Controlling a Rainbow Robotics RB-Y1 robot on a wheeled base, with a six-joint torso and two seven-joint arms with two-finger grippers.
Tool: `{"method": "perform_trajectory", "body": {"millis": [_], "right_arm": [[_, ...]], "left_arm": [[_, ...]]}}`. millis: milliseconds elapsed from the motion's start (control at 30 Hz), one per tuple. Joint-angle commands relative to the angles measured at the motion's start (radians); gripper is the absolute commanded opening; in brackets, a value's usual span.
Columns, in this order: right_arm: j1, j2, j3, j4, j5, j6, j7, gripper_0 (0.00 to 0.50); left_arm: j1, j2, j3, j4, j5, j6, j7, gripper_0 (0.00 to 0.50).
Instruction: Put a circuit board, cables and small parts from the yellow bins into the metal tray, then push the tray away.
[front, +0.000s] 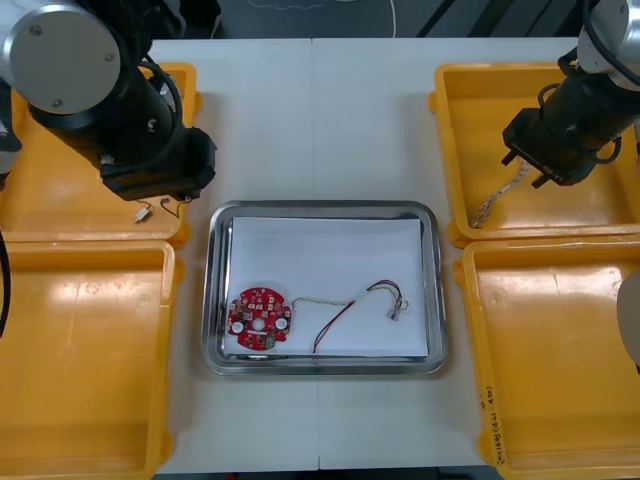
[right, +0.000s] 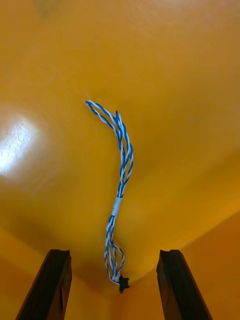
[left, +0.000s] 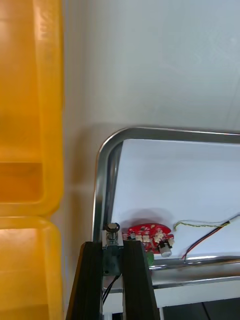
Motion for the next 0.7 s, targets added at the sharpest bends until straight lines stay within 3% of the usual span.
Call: {"method": "perform_trajectory", "body": {"millis": [33, 367, 700], "right_arm": [[-0.050, 0.017, -0.017, 0.024, 0.018, -0.045, -0.058, 0.500], [-0.050, 0.022, -0.014, 0.113, 0.021, -0.116, -0.082, 0.500], [-0.050, 0.036, -0.006, 0.159, 0.013, -0.185, -0.104, 0.500]], "left_arm": [[-0.051, -0.065, -0.006, -0.045, -0.022, 0.008, 0.105, 0.000], [-0.051, -0.142, -0.109, -0.062, -0.101, 0.008, 0.090, 0.000], [-0.051, -0.165, -0.205, 0.016, -0.154, -0.007, 0.061, 0.000]]}}
